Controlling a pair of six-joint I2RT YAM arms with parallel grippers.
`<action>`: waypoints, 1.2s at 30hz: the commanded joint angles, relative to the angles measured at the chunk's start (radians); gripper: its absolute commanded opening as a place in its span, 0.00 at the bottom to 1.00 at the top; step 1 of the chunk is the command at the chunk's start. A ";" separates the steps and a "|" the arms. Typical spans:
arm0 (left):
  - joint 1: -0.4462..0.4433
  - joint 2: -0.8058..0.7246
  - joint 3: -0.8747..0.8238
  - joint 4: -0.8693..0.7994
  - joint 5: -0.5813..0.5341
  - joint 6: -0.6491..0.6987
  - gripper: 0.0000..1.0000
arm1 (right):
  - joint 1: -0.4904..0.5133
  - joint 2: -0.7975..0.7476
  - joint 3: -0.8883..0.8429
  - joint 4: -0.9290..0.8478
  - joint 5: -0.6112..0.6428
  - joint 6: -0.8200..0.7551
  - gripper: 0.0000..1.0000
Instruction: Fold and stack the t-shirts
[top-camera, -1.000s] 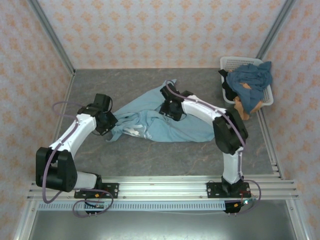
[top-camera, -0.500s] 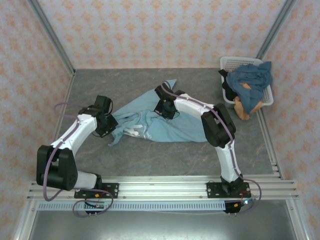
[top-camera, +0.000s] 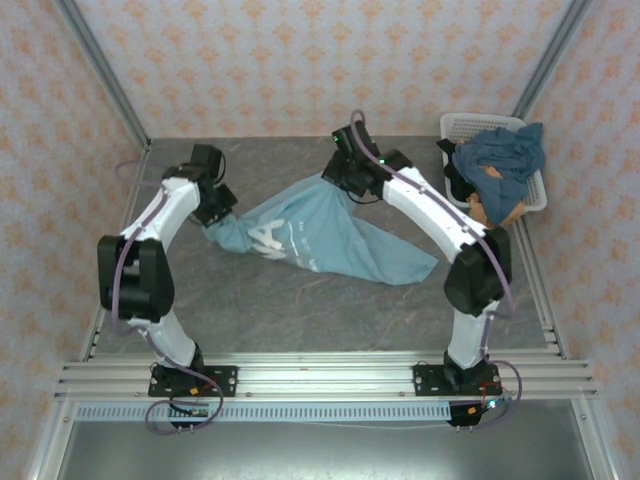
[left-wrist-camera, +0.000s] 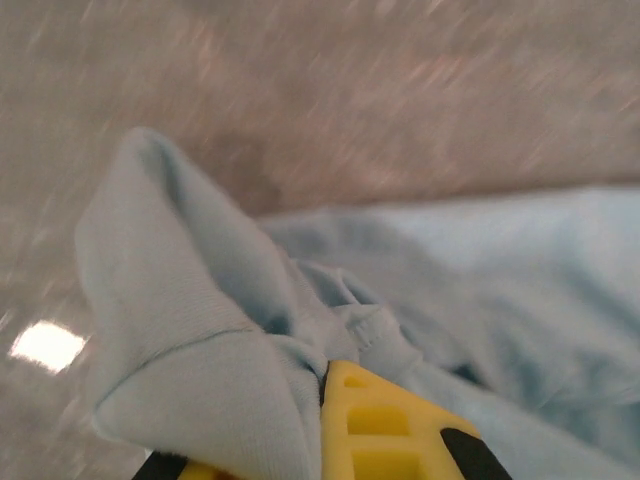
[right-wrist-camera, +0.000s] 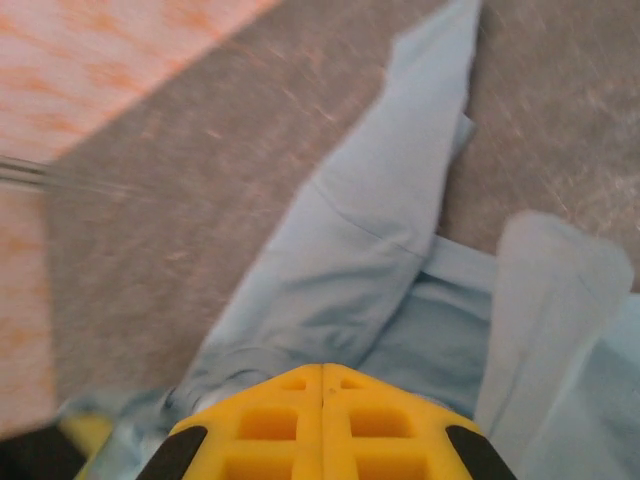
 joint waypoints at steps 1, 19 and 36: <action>0.021 0.112 0.242 0.001 -0.023 0.026 0.00 | 0.031 -0.078 0.001 -0.022 -0.036 -0.095 0.00; 0.094 0.333 0.730 -0.142 0.015 0.042 0.00 | 0.248 -0.128 -0.343 0.106 -0.182 -0.136 0.00; 0.096 0.465 1.359 -0.031 0.329 -0.210 0.00 | -0.201 0.117 0.562 -0.130 0.030 -0.223 0.00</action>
